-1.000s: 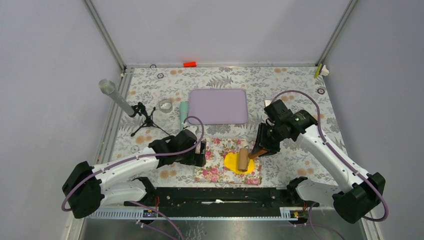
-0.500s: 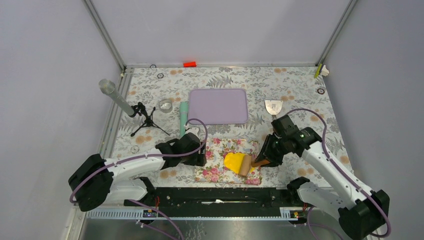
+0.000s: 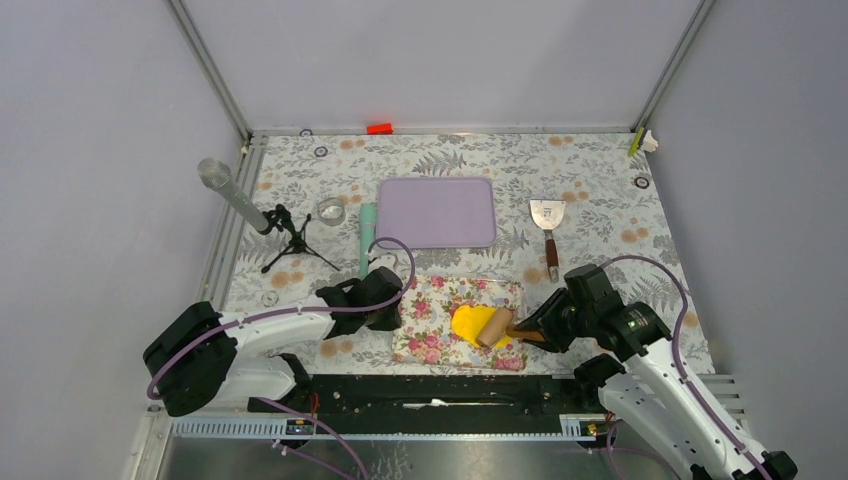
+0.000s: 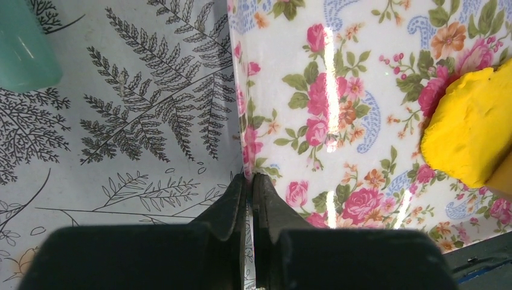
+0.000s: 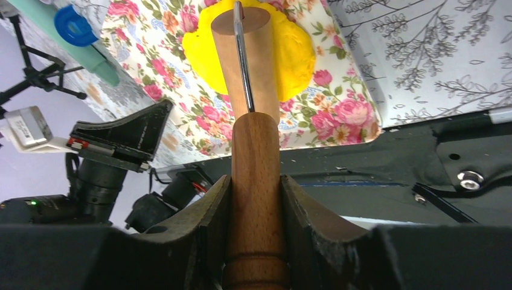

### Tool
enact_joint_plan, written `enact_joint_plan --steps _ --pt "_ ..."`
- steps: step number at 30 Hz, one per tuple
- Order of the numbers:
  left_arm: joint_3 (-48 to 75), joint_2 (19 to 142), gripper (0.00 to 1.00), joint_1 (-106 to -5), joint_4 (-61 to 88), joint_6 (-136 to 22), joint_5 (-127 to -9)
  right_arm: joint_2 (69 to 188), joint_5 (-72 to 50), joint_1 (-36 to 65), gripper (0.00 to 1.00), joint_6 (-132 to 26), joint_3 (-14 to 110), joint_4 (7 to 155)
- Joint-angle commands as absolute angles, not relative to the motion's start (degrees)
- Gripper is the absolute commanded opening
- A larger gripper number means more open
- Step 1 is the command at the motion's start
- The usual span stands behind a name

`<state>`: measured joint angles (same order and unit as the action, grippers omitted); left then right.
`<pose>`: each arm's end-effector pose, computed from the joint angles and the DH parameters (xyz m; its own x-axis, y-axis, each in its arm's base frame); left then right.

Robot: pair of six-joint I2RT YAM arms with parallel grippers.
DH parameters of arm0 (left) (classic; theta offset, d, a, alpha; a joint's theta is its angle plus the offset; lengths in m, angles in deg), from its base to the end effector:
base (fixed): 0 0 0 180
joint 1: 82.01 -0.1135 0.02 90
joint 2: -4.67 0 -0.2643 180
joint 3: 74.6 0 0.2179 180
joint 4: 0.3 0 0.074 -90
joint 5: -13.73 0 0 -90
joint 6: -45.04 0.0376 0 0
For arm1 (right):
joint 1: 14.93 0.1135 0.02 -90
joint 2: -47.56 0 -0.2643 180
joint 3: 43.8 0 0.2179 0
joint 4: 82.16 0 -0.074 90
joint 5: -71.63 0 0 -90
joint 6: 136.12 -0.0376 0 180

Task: Roll out the dumpling wrappers from the dough
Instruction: Flatten out the dough on the work surface.

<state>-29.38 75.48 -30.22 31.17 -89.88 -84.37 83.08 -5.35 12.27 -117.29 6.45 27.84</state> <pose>0.1218 -0.1461 0.1757 -0.8834 -0.0080 -0.4685 0.1507 0.9419 -0.3002 0.0661 0.0435 0.2315 -0.7655 0.6434 -0.0086 0.5113 0.6163 0.5990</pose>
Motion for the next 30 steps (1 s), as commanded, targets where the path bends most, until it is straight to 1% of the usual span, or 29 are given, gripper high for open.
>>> enact_joint_plan --steps 1,20,22,24,27,30 --pt "-28.16 76.53 0.0 -29.87 30.84 -88.94 -85.11 83.99 -12.14 12.05 0.0 -122.75 1.26 26.65" --pt "-27.66 76.68 0.0 -30.02 32.84 -91.25 -85.94 89.25 -15.77 12.49 0.0 -124.76 -3.91 36.12" --pt "-27.35 76.45 0.0 -29.99 33.62 -92.0 -86.21 89.66 -14.99 12.5 0.0 -123.92 -1.73 36.65" --pt "-27.04 76.12 0.0 -30.18 35.28 -93.59 -87.2 89.99 -14.38 12.53 0.0 -122.86 3.01 35.52" --pt "-27.34 74.4 0.0 -31.18 37.48 -96.98 -88.3 89.41 -16.63 12.49 0.0 -121.81 12.16 31.14" --pt "-27.76 72.13 0.0 -32.64 39.24 -99.83 -88.61 88.21 -18.05 12.49 0.0 -122.52 17.78 27.87"
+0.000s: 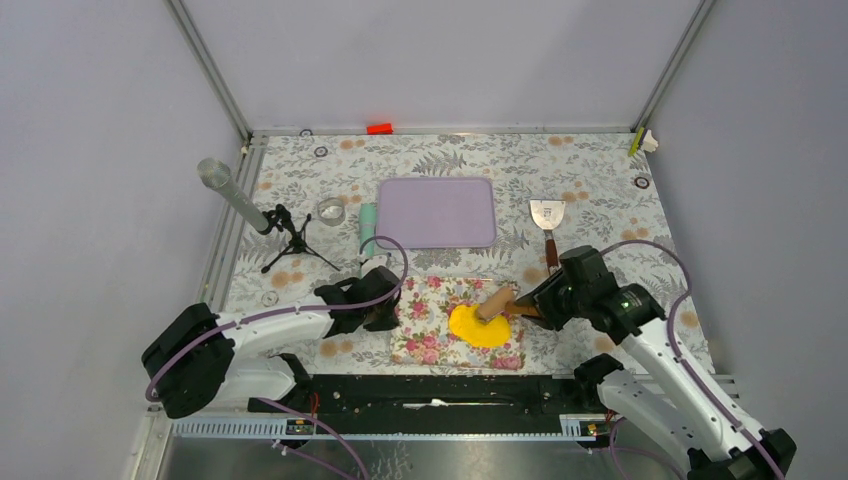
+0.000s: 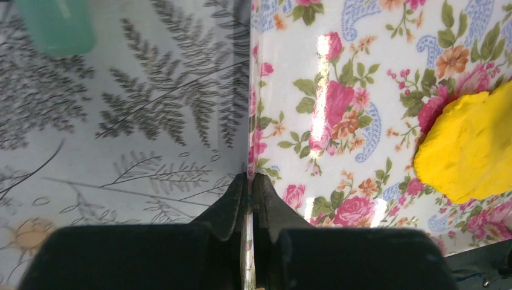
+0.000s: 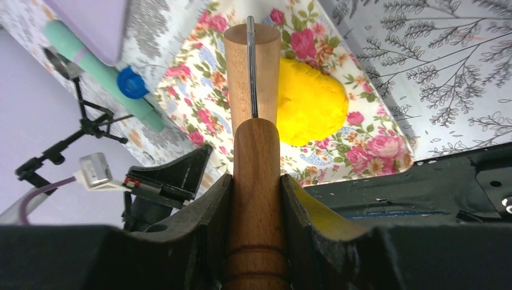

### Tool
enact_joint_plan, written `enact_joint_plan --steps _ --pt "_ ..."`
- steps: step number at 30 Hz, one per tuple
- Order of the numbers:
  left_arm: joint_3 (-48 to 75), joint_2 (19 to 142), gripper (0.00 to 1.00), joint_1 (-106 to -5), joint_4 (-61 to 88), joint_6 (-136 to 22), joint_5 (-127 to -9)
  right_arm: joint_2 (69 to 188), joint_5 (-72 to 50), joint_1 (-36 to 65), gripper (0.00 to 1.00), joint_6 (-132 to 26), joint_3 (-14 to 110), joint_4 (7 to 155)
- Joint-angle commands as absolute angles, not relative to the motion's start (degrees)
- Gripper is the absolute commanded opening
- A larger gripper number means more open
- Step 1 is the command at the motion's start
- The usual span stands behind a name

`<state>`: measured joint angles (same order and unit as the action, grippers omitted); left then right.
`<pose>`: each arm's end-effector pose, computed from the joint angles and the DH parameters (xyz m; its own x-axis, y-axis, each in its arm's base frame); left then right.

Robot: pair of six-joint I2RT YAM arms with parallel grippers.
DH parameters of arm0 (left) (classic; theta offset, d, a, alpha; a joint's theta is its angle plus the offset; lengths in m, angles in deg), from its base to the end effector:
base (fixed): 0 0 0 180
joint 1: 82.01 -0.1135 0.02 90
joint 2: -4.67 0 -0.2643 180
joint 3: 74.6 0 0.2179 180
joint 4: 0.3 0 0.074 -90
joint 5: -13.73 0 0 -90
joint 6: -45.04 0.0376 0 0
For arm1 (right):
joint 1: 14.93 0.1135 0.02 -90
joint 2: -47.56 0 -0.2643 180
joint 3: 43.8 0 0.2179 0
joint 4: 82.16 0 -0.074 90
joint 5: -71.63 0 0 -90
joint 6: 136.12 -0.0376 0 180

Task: Roll out the dumpling wrappers from the dough
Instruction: Flatten out the dough on the work surface.

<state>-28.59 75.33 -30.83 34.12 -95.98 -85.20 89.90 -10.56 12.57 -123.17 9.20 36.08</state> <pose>0.1222 -0.1425 0.1767 -0.8977 -0.1093 -0.4268 0.0347 0.9482 -0.3158 0.0940 0.0547 0.2452 -0.6743 0.7375 -0.0377 0.5533 0.5383 0.6357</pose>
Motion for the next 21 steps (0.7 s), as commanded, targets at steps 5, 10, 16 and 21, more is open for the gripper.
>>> enact_joint_plan --steps 5,10,16,21 --pt "-26.72 70.15 0.0 -33.01 40.81 -102.05 -88.38 86.0 -14.71 12.49 0.0 -126.68 15.07 29.21" --pt "-26.4 73.3 0.0 -33.05 39.76 -102.14 -87.95 83.74 -13.19 12.5 0.0 -129.58 9.18 31.14" --pt "-25.36 77.18 0.0 -33.13 37.91 -102.08 -88.02 83.48 -11.55 12.56 0.0 -128.32 5.49 31.17" --pt "-25.3 77.77 0.0 -33.1 37.46 -102.3 -88.18 82.4 -12.11 12.58 0.0 -127.53 6.98 28.64"
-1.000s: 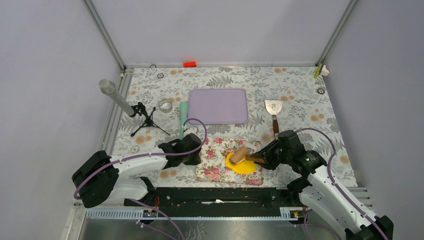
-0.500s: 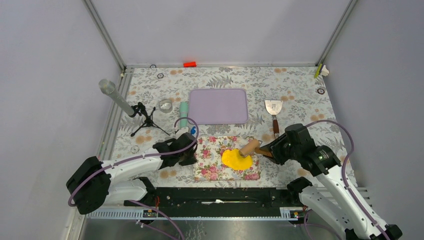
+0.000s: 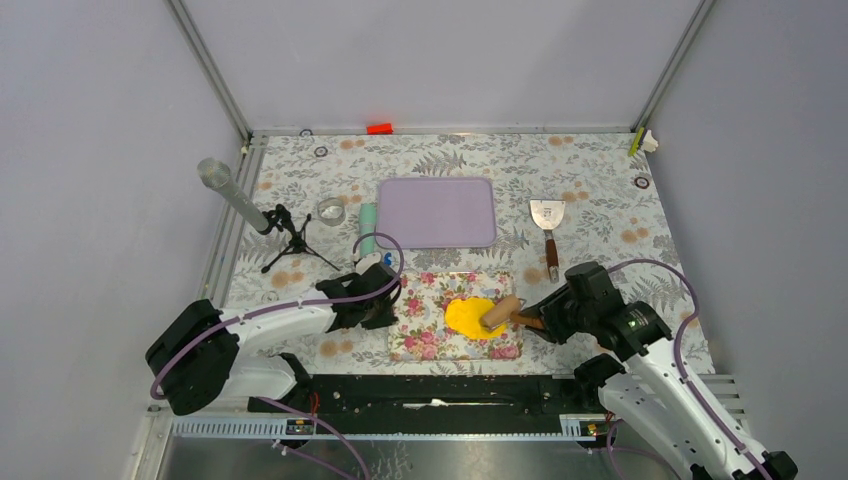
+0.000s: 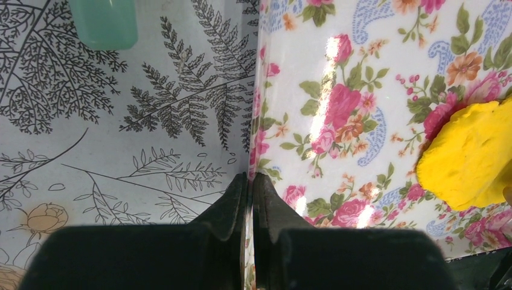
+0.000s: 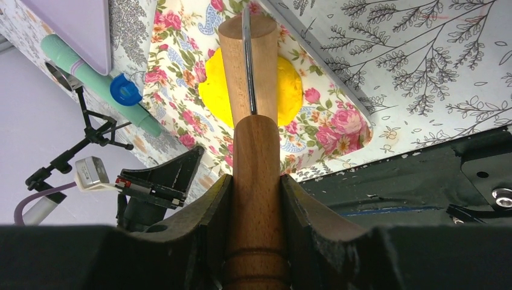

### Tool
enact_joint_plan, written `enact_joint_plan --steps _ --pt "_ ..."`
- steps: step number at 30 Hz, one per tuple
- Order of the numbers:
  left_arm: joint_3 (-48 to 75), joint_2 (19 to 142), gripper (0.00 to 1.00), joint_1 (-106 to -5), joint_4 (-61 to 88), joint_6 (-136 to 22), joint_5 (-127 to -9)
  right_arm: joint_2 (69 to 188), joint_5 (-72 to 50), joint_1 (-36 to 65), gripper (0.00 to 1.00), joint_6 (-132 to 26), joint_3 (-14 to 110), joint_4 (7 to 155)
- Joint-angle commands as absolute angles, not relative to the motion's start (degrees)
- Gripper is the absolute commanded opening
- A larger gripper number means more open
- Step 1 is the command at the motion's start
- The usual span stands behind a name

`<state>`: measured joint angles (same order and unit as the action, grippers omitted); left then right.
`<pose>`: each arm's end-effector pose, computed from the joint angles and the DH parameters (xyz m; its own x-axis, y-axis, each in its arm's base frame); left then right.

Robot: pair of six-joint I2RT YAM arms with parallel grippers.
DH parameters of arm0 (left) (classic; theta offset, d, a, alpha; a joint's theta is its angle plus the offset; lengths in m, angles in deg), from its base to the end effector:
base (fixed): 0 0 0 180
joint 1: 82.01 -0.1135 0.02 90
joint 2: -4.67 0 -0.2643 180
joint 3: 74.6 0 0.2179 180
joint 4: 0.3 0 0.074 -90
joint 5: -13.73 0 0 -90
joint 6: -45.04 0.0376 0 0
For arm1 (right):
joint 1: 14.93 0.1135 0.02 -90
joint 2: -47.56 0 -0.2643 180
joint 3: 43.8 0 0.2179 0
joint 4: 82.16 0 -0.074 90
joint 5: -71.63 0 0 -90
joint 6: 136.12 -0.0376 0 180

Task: Roll out the dumpling wrappers from the dough
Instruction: Flatten out the dough on the work surface.

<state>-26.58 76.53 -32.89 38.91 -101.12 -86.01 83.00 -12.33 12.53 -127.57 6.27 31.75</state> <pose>0.1274 -0.1375 0.1776 -0.9021 -0.2086 -0.3776 -0.0975 0.9513 -0.2925 0.0735 0.0427 0.2347 -0.6142 0.7891 -0.0112 0.6095 0.4834 0.6284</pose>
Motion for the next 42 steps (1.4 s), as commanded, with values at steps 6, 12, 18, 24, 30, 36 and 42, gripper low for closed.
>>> enact_joint_plan --steps 6,12,18,24,30,36,42 --pt "-26.01 76.54 0.0 -33.14 37.66 -102.96 -88.83 82.81 -11.51 12.66 0.0 -126.53 11.42 27.29" --pt "-25.93 76.74 0.0 -33.18 37.27 -102.3 -88.86 86.74 -9.54 12.67 0.0 -120.72 18.52 31.18" --pt "-23.41 78.94 0.0 -33.33 38.07 -95.75 -89.63 100.49 -7.5 12.66 0.0 -96.8 30.92 26.53" --pt "-23.31 79.05 0.0 -33.41 37.53 -92.87 -89.5 101.5 -7.66 12.67 0.0 -85.38 28.35 26.38" --pt "-23.76 80.51 0.0 -33.34 36.3 -92.56 -87.68 101.0 -5.44 12.68 0.0 -85.28 23.92 29.84" --pt "-23.88 80.73 0.0 -33.36 35.92 -91.98 -86.86 105.13 -7.25 12.58 0.0 -86.04 25.61 26.91" --pt "-23.91 79.82 0.0 -33.45 36.96 -91.36 -89.19 106.03 -10.63 12.58 0.0 -85.63 26.38 24.24"
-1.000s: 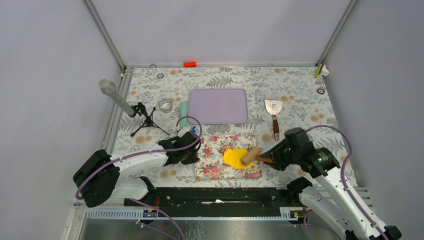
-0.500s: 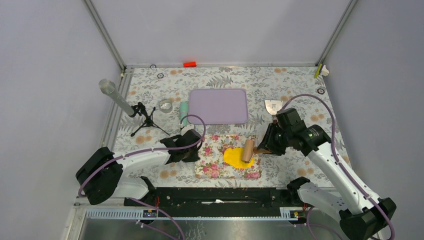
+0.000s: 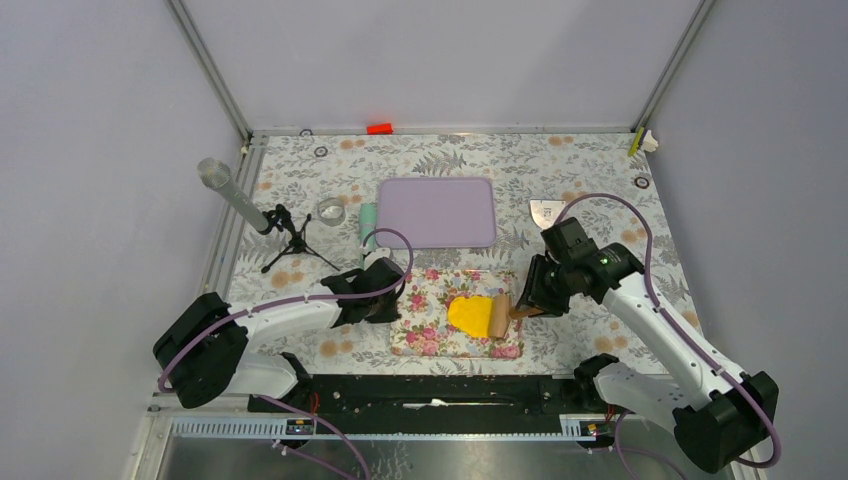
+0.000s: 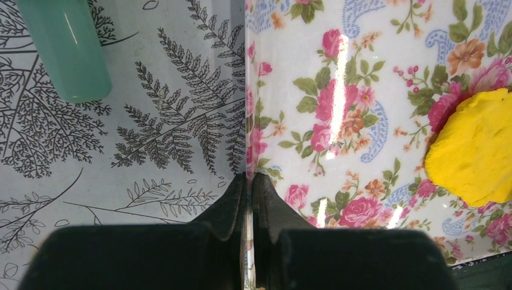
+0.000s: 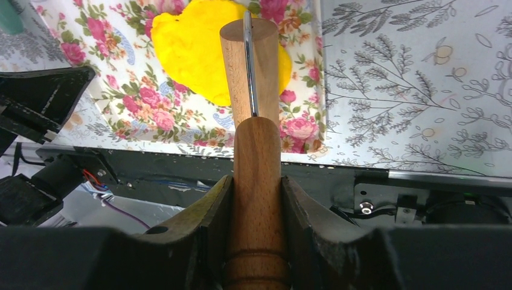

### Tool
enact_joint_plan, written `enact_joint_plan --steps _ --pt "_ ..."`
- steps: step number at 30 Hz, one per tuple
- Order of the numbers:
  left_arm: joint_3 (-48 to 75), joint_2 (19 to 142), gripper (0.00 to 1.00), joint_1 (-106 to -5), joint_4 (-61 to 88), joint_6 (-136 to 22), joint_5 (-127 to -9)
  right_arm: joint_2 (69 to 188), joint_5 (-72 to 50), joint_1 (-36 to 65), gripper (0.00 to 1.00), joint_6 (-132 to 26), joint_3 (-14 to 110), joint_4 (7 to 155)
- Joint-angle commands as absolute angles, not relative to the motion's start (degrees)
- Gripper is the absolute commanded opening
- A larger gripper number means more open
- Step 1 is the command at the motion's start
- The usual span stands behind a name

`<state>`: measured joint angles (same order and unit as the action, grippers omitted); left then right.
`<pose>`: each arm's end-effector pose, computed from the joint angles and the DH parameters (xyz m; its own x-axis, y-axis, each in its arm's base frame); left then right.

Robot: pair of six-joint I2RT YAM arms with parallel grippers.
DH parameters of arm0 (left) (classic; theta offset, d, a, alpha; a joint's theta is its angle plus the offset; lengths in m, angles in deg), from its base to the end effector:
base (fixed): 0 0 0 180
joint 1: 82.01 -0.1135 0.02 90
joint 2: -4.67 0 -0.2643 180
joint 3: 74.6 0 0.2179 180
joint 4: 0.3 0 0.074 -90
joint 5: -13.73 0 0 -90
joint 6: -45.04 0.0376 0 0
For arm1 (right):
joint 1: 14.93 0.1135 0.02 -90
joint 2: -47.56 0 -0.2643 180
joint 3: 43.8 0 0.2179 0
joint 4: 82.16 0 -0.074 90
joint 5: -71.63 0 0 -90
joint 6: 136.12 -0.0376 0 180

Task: Roll out the dumpling wrappers from the dough
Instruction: Flatten out the dough on the work surface.

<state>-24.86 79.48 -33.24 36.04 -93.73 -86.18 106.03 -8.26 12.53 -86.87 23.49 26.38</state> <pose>0.1375 -0.1471 0.1787 -0.8978 -0.0996 -0.4290 0.0173 0.9654 -0.2603 0.1284 0.0742 0.2736 -0.9401 0.2357 -0.2464 0.1163 0.9009 0.4181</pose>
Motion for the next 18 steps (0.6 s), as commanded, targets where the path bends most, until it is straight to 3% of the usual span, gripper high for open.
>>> enact_joint_plan --steps 1,18 --pt "-23.88 79.67 0.0 -33.46 37.03 -91.1 -89.51 106.17 -10.59 12.58 0.0 -85.51 26.15 24.31" --pt "-23.69 79.13 0.0 -33.41 37.43 -90.22 -90.32 107.65 -13.62 12.57 0.0 -86.26 18.72 27.32"
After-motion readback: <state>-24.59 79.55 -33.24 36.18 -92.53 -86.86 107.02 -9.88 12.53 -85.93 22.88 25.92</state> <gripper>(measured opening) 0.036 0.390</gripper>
